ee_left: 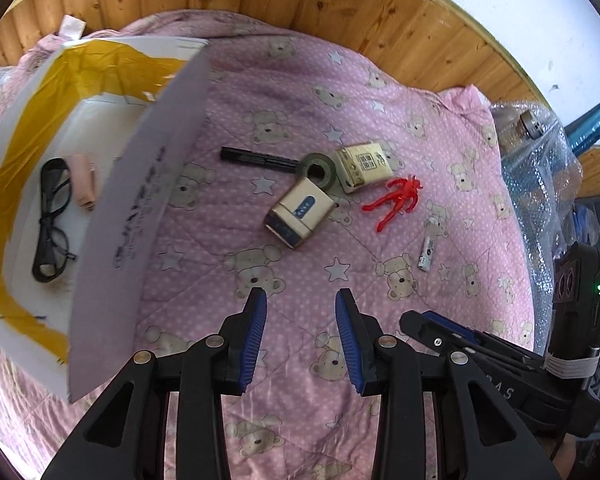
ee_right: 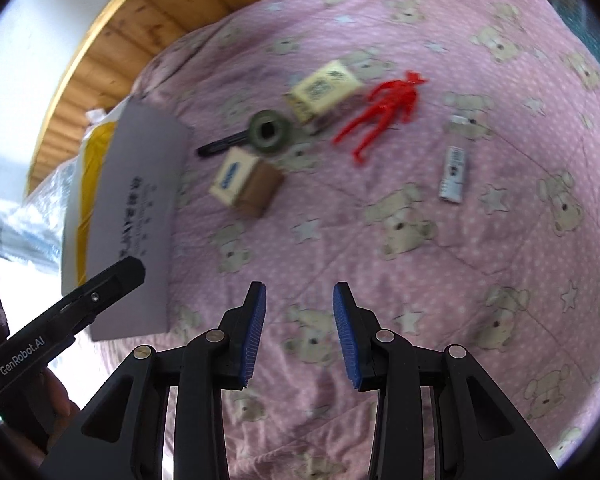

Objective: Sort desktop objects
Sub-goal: 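Withdraw both grippers from the box toward the remaining items, then grasp the gold tin box with the left gripper while the right gripper grasps the white tube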

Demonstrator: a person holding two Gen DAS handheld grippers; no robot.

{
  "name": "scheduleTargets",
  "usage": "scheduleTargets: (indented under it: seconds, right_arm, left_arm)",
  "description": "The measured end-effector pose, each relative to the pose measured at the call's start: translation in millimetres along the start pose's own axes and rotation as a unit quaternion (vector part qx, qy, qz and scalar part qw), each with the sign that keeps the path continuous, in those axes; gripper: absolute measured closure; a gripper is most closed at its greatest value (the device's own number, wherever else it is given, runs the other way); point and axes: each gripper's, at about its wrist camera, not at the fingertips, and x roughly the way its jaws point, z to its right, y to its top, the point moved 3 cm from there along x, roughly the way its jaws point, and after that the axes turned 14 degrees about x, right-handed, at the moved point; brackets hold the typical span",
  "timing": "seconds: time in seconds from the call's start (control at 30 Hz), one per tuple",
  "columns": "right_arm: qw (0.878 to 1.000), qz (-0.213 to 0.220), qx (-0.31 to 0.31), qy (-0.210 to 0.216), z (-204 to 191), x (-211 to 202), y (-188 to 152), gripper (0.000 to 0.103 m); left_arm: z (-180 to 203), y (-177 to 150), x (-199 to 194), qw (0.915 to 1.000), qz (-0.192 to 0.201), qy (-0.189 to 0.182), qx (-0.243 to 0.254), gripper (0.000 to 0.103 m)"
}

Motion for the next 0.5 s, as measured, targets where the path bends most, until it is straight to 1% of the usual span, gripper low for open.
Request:
scheduleTargets:
  seconds: [0.17, 0.23, 0.33, 0.5]
  right_arm:
    - [0.999, 0.011, 0.029, -0.009, 19, 2, 20, 0.066]
    - [0.999, 0.016, 0.045, -0.013, 28, 3, 29, 0.066]
    - [0.998, 0.022, 0.062, -0.021, 40, 5, 42, 0.066]
    - [0.996, 0.023, 0.082, -0.03, 56, 12, 60, 0.066]
  left_arm:
    - [3, 10, 21, 0.9998, -0.017, -0.006, 0.003, 0.065]
    - [1, 14, 29, 0.9997, -0.022, -0.008, 0.001, 0.063]
    - [-1, 21, 41, 0.9995, -0.03, -0.011, -0.006, 0.057]
    - [-7, 34, 62, 0.9991, -0.041, -0.008, -0.007, 0.055]
